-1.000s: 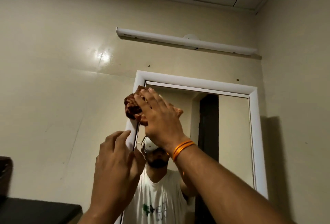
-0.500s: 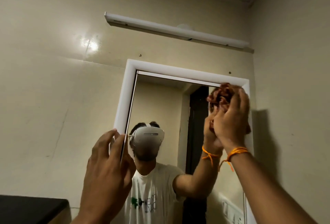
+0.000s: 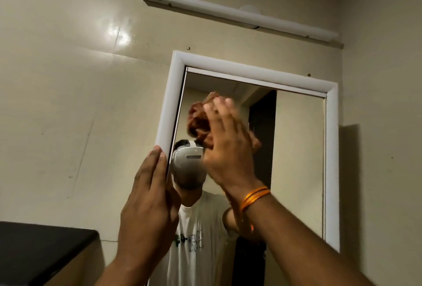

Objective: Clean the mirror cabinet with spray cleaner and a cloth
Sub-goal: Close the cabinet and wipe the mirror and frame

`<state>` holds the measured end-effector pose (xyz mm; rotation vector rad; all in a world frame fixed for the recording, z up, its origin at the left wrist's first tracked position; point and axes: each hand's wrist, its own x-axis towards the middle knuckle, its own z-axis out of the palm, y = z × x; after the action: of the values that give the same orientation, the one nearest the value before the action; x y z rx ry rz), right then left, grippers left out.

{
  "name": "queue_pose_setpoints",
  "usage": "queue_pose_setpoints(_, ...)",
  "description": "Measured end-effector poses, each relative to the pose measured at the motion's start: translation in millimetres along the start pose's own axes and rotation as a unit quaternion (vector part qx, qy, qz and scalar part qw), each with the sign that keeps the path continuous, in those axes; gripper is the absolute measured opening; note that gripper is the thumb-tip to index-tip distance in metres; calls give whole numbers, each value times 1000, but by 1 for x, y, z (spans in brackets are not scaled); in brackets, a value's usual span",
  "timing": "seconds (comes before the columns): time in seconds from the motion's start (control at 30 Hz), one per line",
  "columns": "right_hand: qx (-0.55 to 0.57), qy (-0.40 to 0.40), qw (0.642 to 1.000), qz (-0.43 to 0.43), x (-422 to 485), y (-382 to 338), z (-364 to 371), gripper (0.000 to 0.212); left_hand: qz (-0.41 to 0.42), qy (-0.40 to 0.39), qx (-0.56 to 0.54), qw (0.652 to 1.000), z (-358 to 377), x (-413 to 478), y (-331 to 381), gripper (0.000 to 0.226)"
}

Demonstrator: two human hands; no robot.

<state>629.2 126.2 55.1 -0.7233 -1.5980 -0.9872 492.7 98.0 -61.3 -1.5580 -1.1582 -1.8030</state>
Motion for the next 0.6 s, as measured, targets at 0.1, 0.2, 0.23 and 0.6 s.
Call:
queue_pose_setpoints(0.1,1,-67,992,-106,-41,-30,14,73,-52,25,-67,996,-5,-10,3,72)
queue_pose_setpoints(0.2,-10,-103,984,-143,-81,-37,17,71,-77,33,-108,991,-6,-31,6,71)
queue_pose_setpoints(0.23,-15,-108,982,-154,-88,-35,16,71,-79,30,-108,991,-4,-38,6,68)
queue_pose_setpoints(0.6,-27,58,994,92,-20,85,-35,67,-60,-25,-37,997,7,-54,2,84)
